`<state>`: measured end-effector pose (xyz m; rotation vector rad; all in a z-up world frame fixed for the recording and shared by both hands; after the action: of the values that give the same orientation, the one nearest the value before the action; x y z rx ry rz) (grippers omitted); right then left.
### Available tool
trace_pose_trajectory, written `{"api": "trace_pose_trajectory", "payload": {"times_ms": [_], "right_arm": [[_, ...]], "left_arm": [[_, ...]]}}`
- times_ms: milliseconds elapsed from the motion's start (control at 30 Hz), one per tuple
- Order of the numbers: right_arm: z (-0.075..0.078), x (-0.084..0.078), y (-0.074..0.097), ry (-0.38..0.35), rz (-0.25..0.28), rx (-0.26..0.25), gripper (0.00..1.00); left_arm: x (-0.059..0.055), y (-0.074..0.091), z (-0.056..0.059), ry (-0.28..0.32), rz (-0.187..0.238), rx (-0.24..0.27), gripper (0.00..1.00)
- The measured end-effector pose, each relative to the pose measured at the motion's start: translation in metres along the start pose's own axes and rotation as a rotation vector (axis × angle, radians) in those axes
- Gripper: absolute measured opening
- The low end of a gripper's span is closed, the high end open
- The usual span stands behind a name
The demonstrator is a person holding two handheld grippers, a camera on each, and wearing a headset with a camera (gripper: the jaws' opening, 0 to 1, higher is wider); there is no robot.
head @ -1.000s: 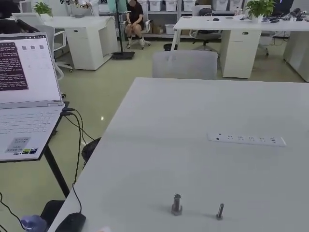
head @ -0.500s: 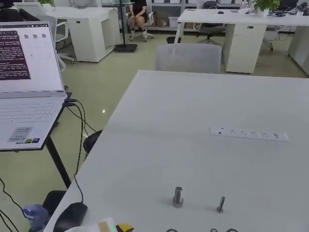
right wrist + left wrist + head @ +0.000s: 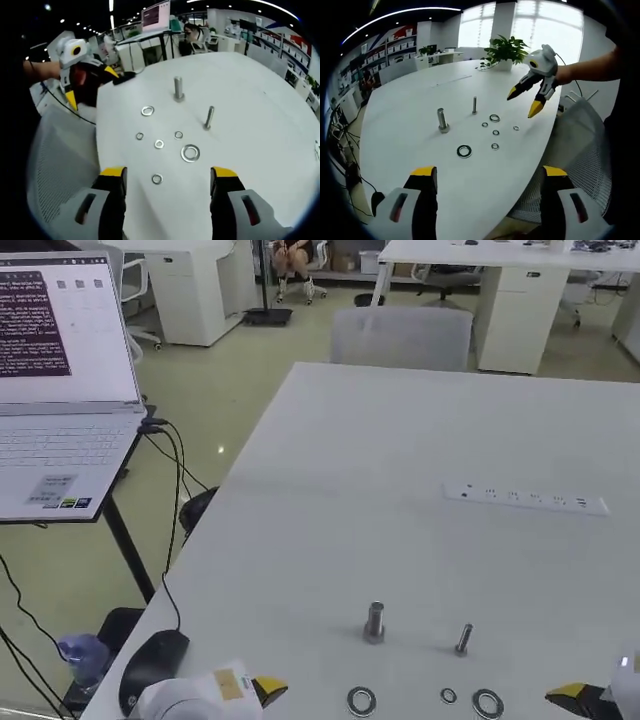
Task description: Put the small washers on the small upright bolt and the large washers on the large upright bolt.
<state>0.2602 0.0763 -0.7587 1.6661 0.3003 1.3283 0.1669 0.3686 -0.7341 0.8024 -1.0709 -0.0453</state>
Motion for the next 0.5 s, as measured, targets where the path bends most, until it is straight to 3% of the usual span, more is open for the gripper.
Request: {"api": "trace_pose_trajectory", "payload": {"times_ms": [233,500], "right_arm": [[0.009,0.006,-0.007,0.034,-0.032,0.002,0.64],[0.015,0.013,-0.019,0.091,-0.064,0.008,0.56]], "left_arm": [[0.002,-0.001,0.000,-0.008,0.012,0.002,0.85],[-0.001,0.000,0.000,-0.008,-0.007,-0.004,0.84]]}}
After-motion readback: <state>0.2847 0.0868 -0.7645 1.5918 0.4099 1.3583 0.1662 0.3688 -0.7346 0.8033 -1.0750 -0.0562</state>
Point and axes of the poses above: the centre of the closed fingertips' face, and the gripper's own axes: y roughly backward along the fingers, z roughly to its right, x roughly out of its top, the point moved 8 cm from there along y, roughly backward along the fingers, and after that the axes turned 10 degrees about -x, right-handed, at the moved point
